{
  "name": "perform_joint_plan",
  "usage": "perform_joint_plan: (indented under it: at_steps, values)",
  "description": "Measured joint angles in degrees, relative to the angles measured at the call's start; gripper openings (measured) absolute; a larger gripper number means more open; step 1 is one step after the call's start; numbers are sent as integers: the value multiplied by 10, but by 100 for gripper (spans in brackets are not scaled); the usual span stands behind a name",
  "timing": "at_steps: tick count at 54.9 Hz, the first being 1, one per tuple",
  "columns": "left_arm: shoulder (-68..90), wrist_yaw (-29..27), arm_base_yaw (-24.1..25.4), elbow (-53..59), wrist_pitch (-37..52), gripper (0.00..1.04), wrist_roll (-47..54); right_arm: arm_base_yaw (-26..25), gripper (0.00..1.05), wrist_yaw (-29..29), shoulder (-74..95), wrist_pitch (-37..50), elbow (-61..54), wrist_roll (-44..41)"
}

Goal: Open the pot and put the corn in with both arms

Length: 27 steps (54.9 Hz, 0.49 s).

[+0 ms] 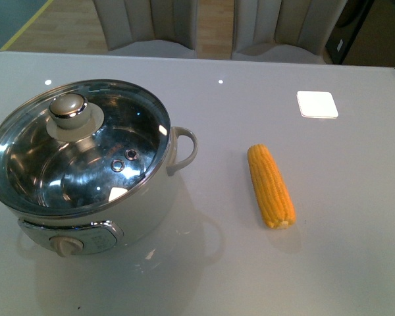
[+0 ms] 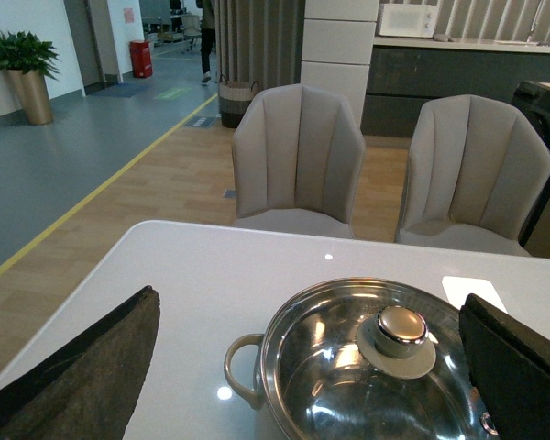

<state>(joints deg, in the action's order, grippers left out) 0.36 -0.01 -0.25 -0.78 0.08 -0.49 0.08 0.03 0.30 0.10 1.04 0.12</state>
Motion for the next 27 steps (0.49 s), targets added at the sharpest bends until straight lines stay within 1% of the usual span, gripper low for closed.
perform_joint_plan:
  at_steps: [27]
  values:
    - [0, 0, 0, 0, 0, 98, 0, 0, 96, 0, 0, 0, 0, 0]
